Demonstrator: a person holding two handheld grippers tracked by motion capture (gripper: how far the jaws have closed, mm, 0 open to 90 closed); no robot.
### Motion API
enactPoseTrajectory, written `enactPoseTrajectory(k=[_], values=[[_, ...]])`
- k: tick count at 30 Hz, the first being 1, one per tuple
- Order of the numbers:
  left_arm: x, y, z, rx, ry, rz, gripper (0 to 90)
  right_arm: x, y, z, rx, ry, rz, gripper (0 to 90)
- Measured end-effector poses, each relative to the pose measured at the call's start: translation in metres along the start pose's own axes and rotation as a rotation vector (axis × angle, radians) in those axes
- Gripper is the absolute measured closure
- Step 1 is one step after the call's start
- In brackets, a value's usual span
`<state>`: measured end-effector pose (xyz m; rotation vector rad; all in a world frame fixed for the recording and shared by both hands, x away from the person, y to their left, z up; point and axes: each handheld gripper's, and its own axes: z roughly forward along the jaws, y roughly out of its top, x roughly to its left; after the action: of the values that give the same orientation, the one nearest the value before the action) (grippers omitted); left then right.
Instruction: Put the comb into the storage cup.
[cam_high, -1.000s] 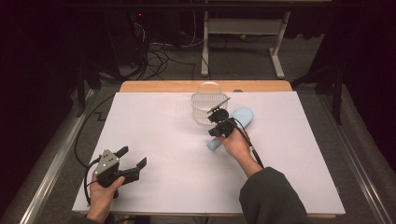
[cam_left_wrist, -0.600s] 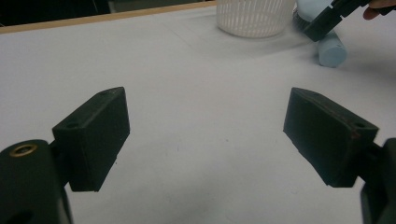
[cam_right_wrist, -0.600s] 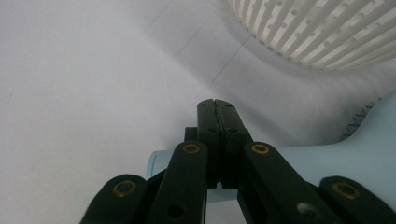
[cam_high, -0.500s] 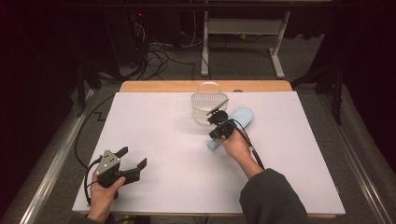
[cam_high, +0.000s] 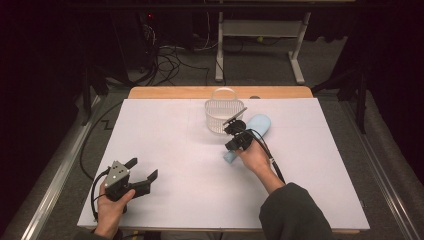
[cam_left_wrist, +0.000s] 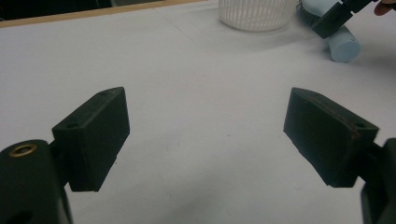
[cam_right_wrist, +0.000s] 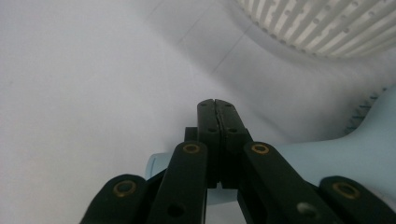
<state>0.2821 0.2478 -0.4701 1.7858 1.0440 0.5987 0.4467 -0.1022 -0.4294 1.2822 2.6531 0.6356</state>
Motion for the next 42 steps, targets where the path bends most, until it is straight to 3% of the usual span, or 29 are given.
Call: enactPoseTrajectory(k=[13, 42], values=[[-0.001, 0.000, -0.001, -0.004, -0.006, 0.000, 15.5, -0.015, -0.014, -0.006, 0.000, -0.031, 0.032, 90.0], [-0.002, 0.000, -0.002, -0.011, -0.019, 0.001, 15.5, -0.026, -0.022, -0.008, 0.003, -0.080, 0.064, 90.0]])
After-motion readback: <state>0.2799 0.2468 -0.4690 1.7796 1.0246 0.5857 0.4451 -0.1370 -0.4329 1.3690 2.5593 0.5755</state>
